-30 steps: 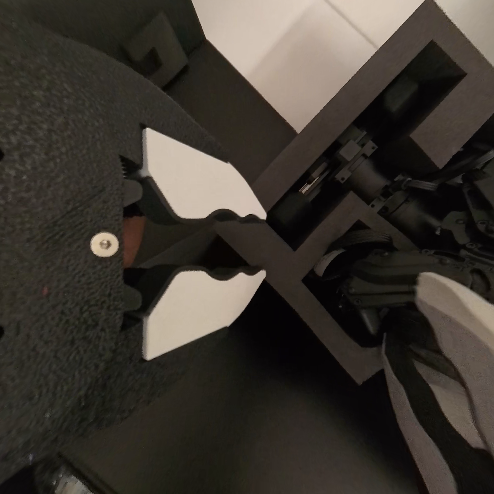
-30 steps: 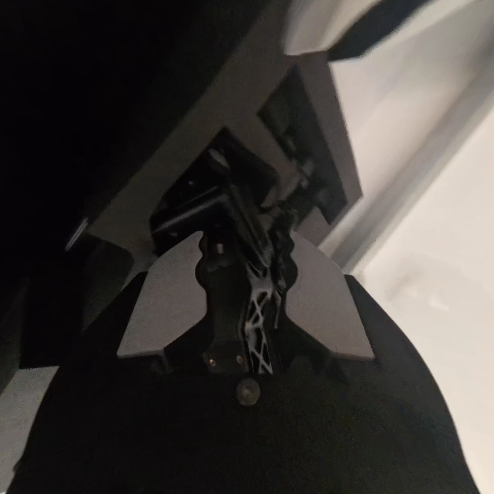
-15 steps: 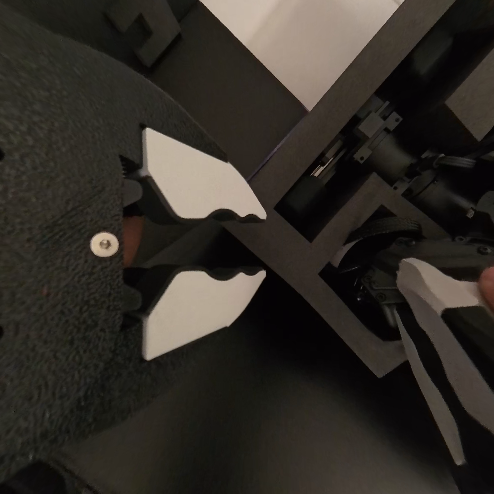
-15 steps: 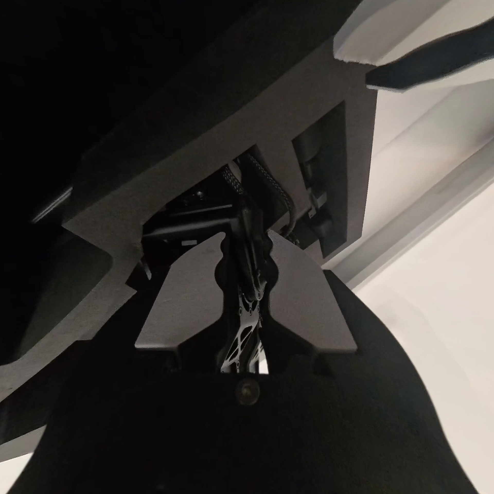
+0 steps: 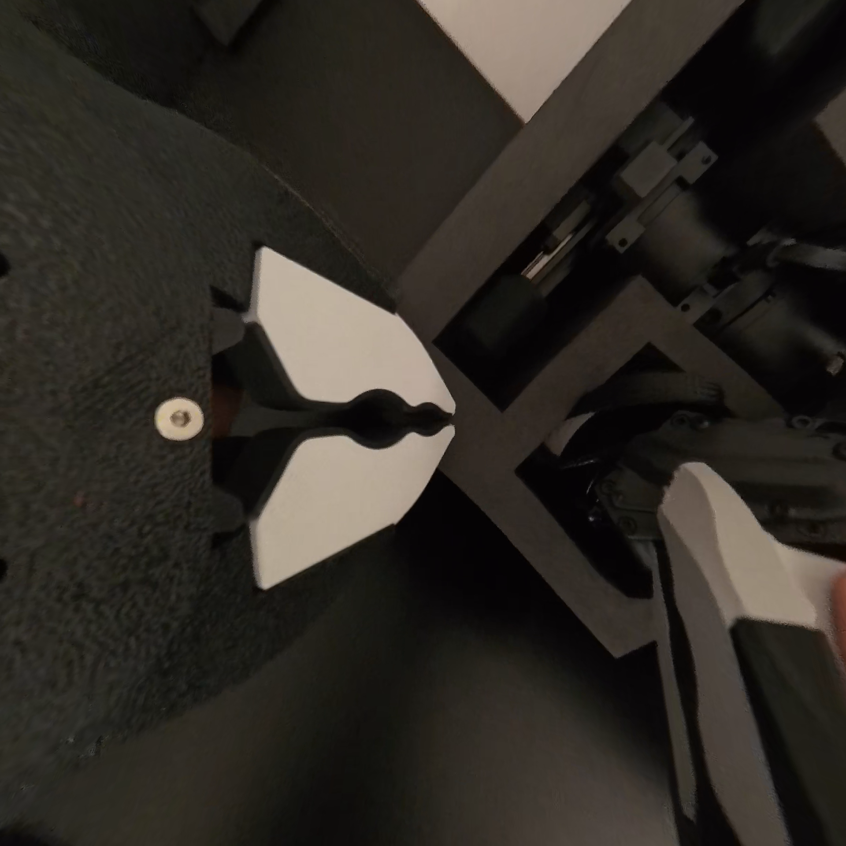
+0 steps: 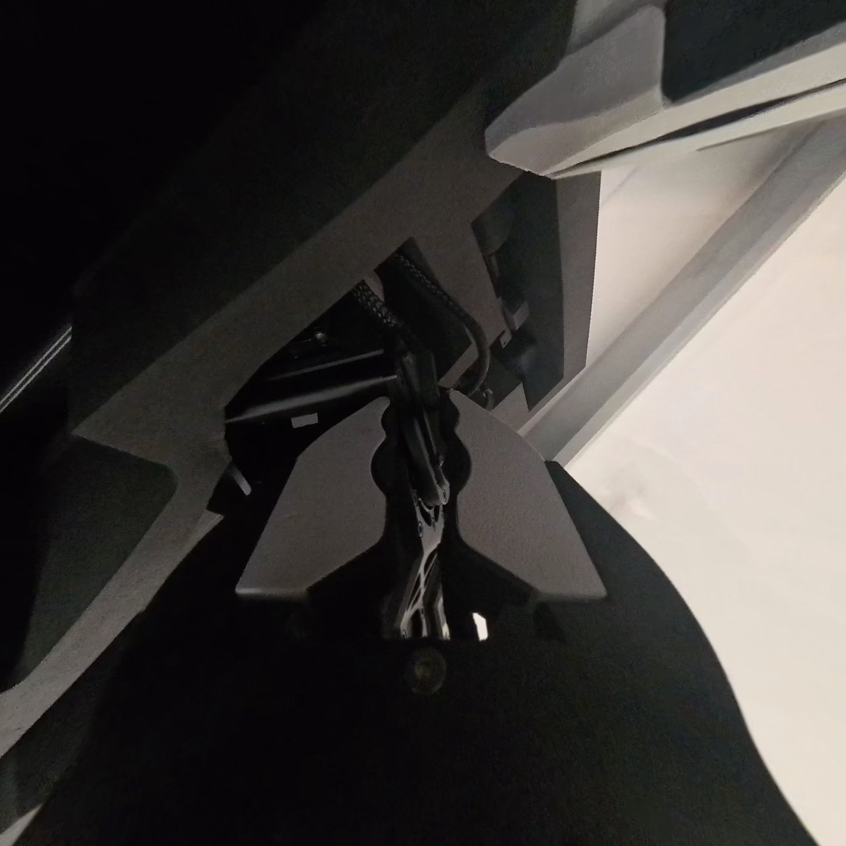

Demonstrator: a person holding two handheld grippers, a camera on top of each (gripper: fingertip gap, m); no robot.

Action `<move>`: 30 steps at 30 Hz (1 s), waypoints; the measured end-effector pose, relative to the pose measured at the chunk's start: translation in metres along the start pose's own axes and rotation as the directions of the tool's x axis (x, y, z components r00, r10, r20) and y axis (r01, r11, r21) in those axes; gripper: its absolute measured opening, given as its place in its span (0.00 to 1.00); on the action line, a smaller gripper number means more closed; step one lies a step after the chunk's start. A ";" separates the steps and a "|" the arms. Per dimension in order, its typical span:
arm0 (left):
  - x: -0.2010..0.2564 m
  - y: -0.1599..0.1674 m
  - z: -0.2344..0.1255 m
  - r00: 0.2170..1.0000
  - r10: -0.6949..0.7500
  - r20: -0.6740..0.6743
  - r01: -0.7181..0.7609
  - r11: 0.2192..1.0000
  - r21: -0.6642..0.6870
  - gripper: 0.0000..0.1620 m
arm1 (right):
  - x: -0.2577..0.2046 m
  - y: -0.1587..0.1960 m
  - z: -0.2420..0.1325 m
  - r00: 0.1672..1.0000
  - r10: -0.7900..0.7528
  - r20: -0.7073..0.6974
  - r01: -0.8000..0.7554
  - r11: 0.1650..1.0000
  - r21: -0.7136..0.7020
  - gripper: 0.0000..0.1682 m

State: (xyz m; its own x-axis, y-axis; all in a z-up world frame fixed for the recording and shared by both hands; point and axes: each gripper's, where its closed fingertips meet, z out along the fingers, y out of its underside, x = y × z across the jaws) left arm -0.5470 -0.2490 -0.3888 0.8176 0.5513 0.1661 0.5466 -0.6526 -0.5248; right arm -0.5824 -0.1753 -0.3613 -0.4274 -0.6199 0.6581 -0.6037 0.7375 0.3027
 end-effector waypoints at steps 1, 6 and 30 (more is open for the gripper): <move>0.000 0.000 -0.001 1.000 -0.015 -0.015 0.015 1.000 -0.010 0.00 | 0.000 0.000 -0.001 1.000 0.012 -0.004 -0.012 1.000 0.006 0.10; 0.000 0.000 -0.002 1.000 0.020 -0.022 -0.021 0.999 -0.039 0.00 | 0.002 0.004 -0.003 1.000 0.022 -0.019 -0.021 0.999 0.033 0.10; -0.014 0.014 -0.034 0.989 -0.137 -0.062 0.141 0.987 0.077 0.03 | -0.020 0.025 -0.036 1.000 0.016 -0.005 -0.015 0.997 0.075 0.13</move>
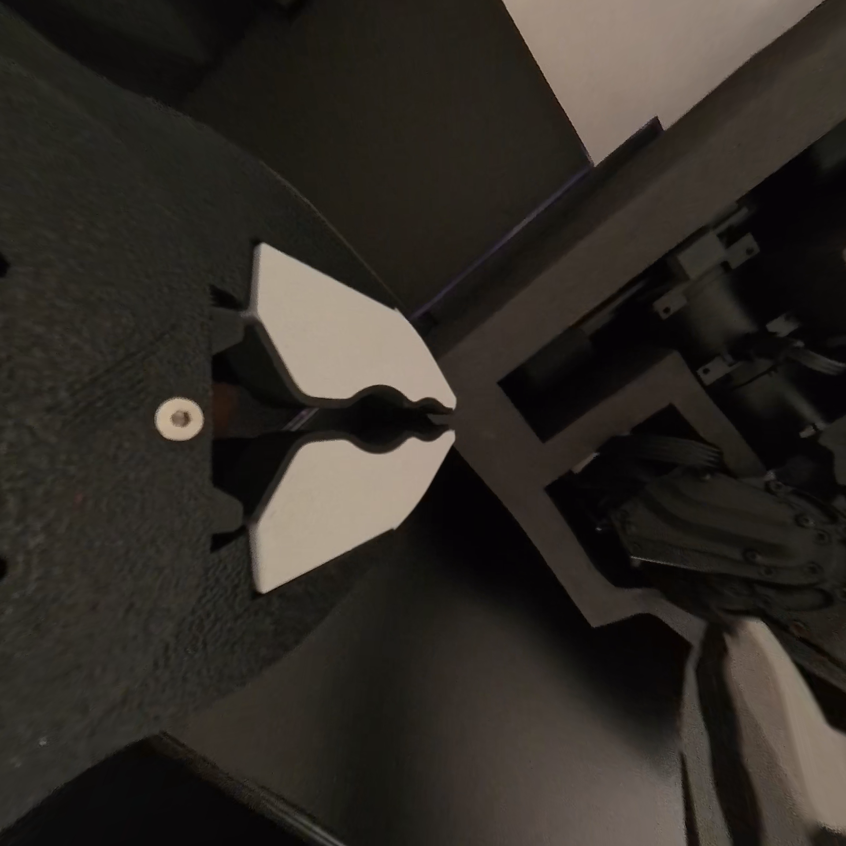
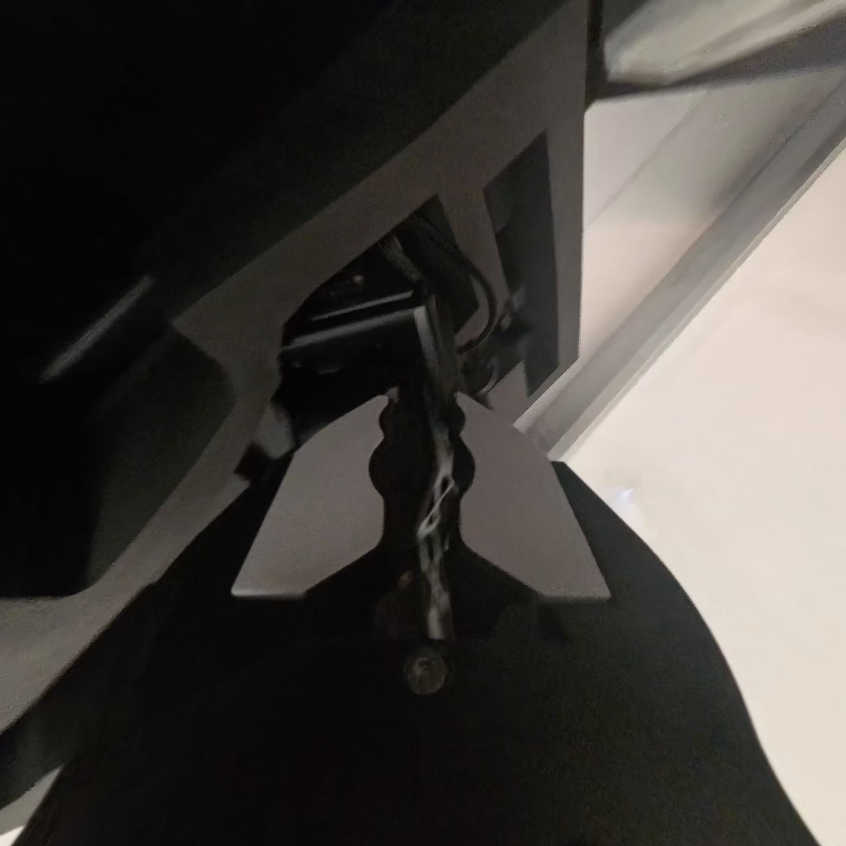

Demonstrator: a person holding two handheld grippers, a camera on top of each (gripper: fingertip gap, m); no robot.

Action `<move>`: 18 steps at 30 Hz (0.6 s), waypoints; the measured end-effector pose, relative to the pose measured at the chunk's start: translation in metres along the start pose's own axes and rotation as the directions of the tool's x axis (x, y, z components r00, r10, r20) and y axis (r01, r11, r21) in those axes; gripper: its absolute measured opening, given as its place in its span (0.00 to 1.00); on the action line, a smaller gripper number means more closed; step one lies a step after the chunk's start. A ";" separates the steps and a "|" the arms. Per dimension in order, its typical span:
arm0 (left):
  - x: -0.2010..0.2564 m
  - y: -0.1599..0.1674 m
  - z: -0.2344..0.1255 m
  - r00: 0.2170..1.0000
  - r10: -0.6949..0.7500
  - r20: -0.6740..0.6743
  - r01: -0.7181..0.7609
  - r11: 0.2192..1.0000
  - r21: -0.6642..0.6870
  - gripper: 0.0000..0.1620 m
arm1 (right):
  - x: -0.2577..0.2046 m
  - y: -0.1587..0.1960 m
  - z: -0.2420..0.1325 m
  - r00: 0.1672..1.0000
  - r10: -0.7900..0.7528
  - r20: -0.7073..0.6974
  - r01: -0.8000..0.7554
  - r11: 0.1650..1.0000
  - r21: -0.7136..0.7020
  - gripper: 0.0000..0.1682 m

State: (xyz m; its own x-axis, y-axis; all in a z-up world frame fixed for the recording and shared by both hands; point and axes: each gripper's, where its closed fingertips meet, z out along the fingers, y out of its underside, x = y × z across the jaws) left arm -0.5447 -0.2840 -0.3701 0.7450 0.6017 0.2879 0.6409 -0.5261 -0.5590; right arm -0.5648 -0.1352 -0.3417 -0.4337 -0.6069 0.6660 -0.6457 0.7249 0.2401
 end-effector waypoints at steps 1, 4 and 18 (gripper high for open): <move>-0.001 0.002 -0.003 1.000 0.012 0.006 -0.012 1.000 -0.003 0.03 | -0.006 0.006 -0.010 0.995 0.092 0.030 -0.092 0.996 -0.014 0.16; -0.006 0.007 -0.009 0.997 0.057 0.045 -0.058 0.998 0.002 0.04 | -0.029 0.024 -0.047 0.876 0.467 0.121 -0.463 0.884 -0.056 0.21; -0.009 0.001 0.003 0.960 0.231 0.159 -0.231 0.973 -0.020 0.24 | -0.161 0.090 -0.031 0.472 0.850 0.231 -0.782 0.526 -0.335 0.56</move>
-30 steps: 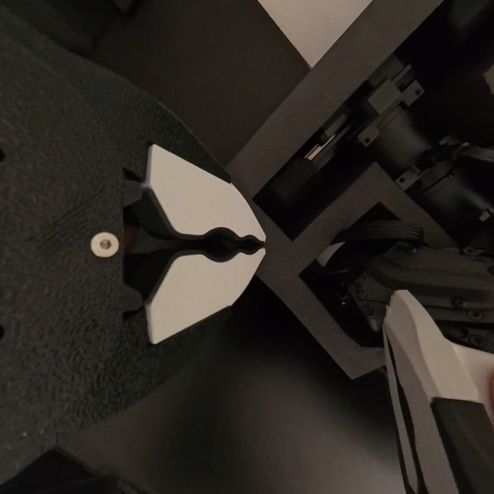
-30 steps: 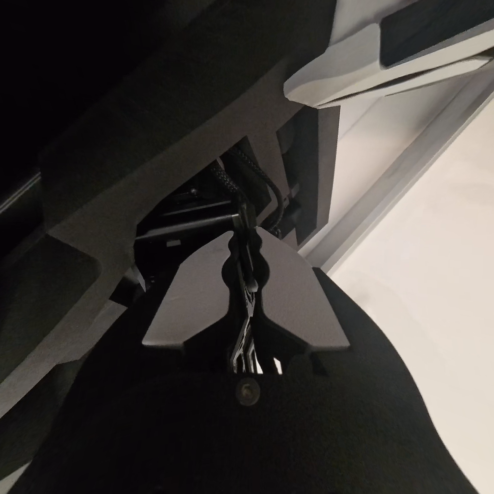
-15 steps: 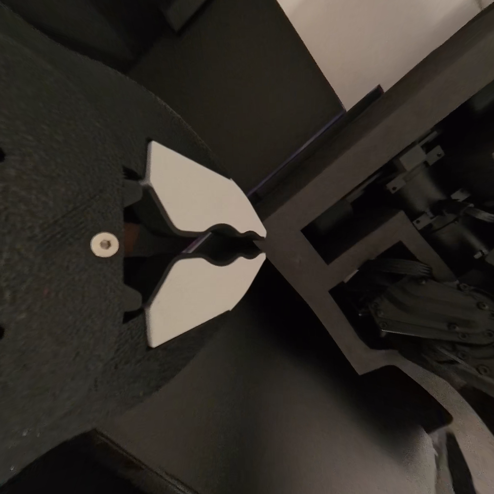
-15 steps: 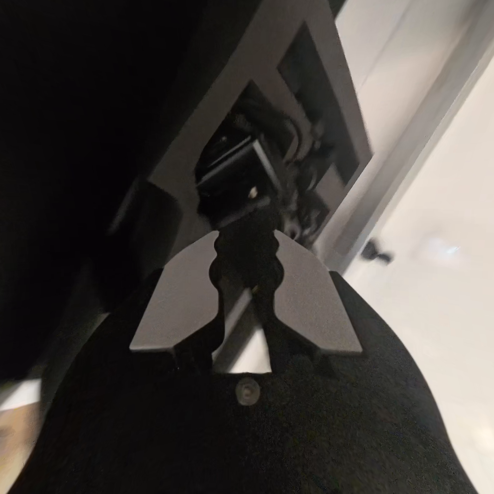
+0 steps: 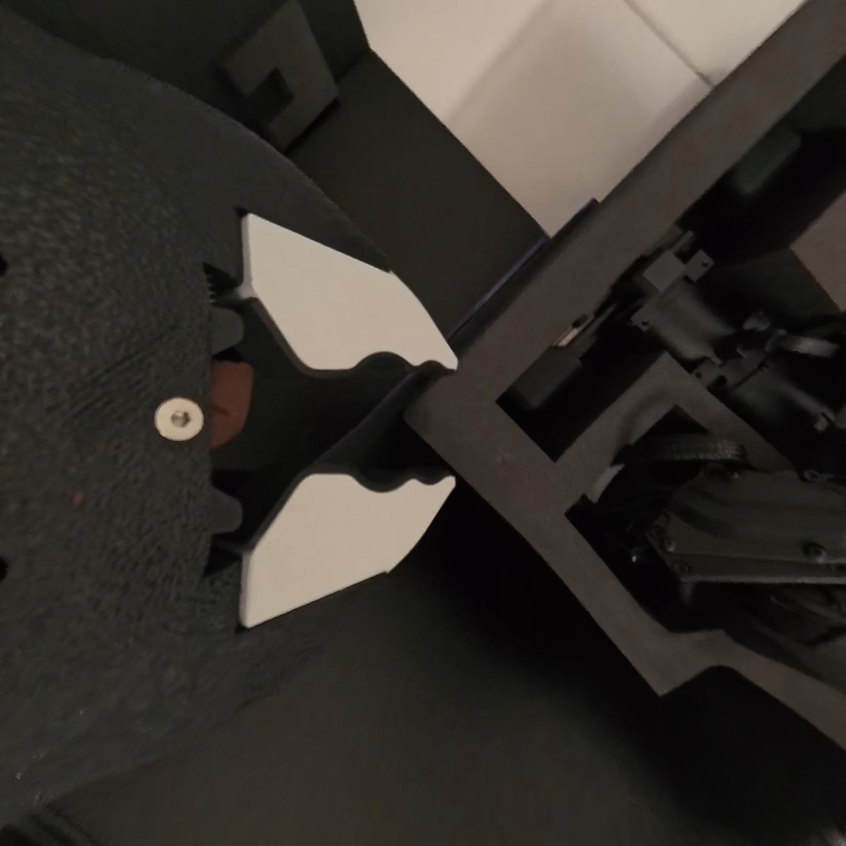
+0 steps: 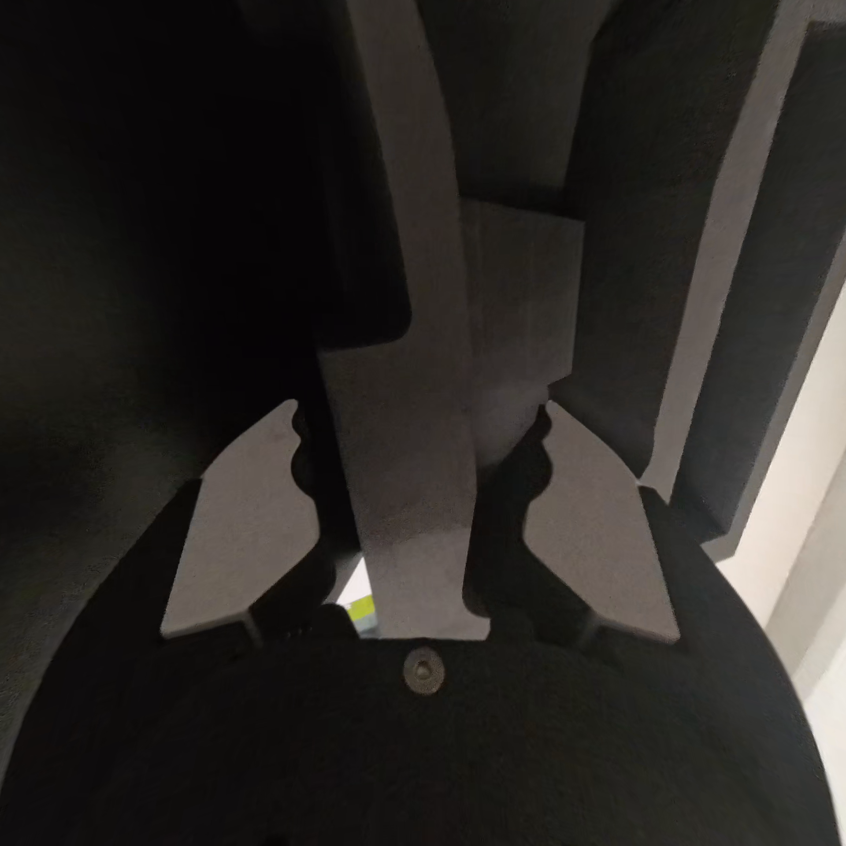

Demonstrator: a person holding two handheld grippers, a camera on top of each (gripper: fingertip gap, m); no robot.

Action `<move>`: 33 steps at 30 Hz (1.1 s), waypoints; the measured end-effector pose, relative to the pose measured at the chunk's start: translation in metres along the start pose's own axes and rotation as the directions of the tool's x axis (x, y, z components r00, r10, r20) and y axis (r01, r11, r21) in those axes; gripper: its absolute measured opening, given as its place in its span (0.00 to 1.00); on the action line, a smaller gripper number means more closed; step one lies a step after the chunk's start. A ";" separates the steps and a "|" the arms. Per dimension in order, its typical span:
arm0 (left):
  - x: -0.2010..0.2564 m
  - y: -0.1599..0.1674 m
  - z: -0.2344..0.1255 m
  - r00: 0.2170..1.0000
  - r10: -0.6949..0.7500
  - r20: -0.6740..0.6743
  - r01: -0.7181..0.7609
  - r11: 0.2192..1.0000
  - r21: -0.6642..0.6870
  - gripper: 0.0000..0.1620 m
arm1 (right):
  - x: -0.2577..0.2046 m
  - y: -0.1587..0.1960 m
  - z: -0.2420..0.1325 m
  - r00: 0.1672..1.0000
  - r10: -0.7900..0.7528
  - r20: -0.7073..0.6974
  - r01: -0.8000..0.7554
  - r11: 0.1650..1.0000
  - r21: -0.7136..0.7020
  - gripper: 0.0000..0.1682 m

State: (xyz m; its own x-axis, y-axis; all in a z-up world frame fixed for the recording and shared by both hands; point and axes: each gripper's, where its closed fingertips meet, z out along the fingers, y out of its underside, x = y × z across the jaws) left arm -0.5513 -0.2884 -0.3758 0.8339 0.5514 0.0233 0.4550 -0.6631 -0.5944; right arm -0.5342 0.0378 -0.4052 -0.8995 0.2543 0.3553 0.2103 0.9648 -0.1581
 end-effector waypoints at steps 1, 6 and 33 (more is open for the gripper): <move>0.003 -0.001 0.000 1.000 0.029 0.000 -0.029 1.000 -0.001 0.24 | -0.002 -0.002 0.004 1.000 -0.024 0.011 0.024 1.000 0.012 0.54; 0.007 0.007 0.003 0.993 0.116 0.031 -0.114 0.992 -0.057 0.24 | -0.016 -0.004 0.025 0.990 -0.126 0.068 0.124 0.992 0.031 0.41; 0.034 -0.017 -0.007 0.952 0.301 0.050 -0.305 0.948 0.090 0.18 | -0.024 -0.034 -0.019 0.955 -0.070 0.287 0.079 0.997 -0.018 0.34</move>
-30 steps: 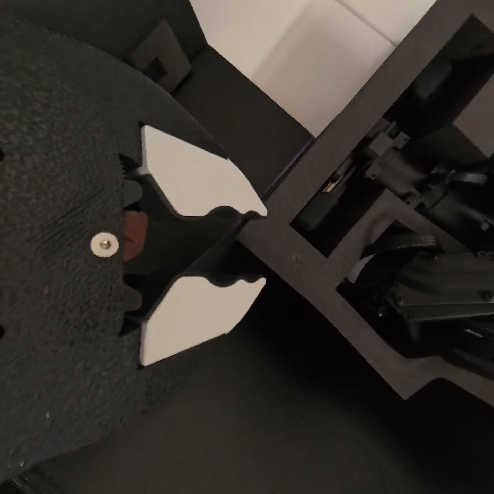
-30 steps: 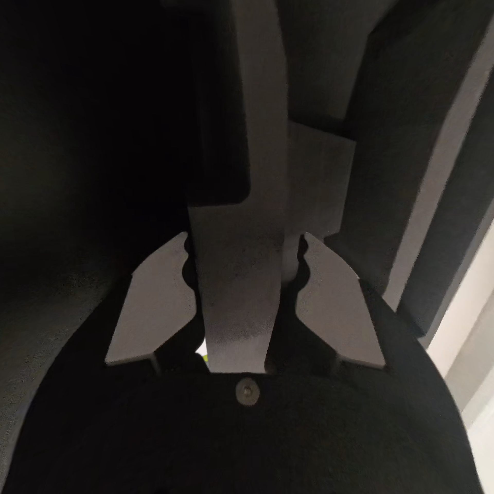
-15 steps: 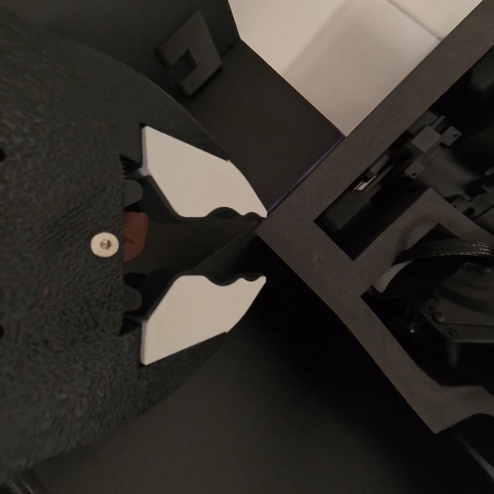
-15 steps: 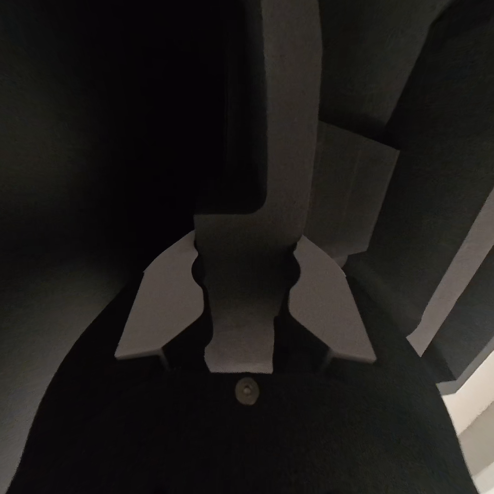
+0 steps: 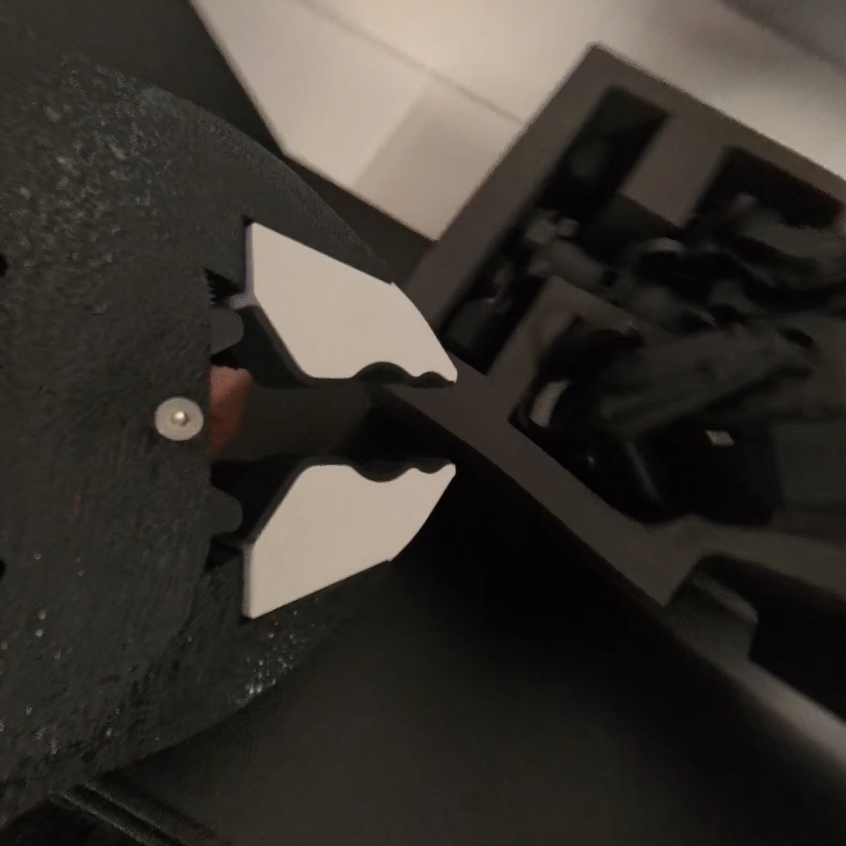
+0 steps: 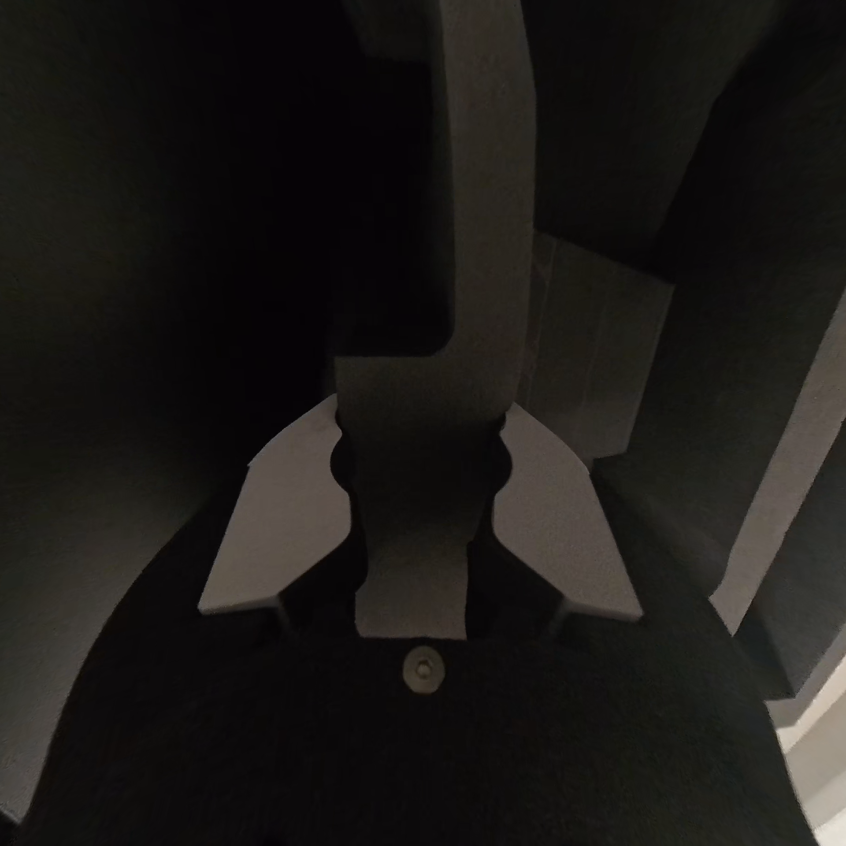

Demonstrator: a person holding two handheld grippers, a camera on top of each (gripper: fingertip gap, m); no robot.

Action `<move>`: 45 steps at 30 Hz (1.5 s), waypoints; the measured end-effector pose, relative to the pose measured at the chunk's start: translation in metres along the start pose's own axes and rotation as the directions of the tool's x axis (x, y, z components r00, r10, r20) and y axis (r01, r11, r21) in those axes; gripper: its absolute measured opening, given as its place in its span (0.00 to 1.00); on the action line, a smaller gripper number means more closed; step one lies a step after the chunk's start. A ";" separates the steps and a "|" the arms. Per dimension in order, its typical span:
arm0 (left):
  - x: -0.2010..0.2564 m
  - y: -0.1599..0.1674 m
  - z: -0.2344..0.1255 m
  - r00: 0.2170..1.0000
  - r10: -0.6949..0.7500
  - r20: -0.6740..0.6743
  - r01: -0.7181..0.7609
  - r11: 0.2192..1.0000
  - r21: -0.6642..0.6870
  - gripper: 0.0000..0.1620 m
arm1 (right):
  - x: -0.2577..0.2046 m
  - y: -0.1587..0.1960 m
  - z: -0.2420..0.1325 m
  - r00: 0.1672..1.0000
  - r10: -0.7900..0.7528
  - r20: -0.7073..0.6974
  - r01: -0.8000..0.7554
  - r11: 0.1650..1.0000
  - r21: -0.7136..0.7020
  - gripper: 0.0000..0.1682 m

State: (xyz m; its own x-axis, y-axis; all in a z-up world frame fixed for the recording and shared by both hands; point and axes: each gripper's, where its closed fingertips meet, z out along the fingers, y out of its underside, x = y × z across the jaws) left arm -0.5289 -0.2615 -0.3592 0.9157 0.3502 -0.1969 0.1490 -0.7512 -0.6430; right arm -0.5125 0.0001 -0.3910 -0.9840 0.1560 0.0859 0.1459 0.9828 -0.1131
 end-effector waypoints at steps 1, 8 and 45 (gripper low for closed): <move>0.004 -0.008 0.002 0.996 0.090 -0.002 -0.090 0.996 0.002 0.18 | 0.000 -0.001 0.000 1.000 0.002 0.005 -0.002 1.000 -0.002 0.34; 0.018 -0.007 0.050 0.891 0.438 -0.120 -0.451 0.884 -0.126 0.19 | 0.000 -0.001 0.002 1.000 0.018 0.002 -0.018 1.000 -0.003 0.34; 0.024 -0.090 -0.045 0.819 0.219 -0.530 -0.428 0.848 -0.311 0.11 | -0.048 -0.003 -0.112 0.840 0.107 0.531 -0.189 0.977 0.103 0.34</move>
State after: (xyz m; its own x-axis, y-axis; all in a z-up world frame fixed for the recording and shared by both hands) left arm -0.5031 -0.2108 -0.2729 0.9806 -0.1740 0.0903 -0.1494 -0.9615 -0.2307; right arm -0.4546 0.0008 -0.2835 -0.8656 0.1839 -0.4658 0.3184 0.9200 -0.2285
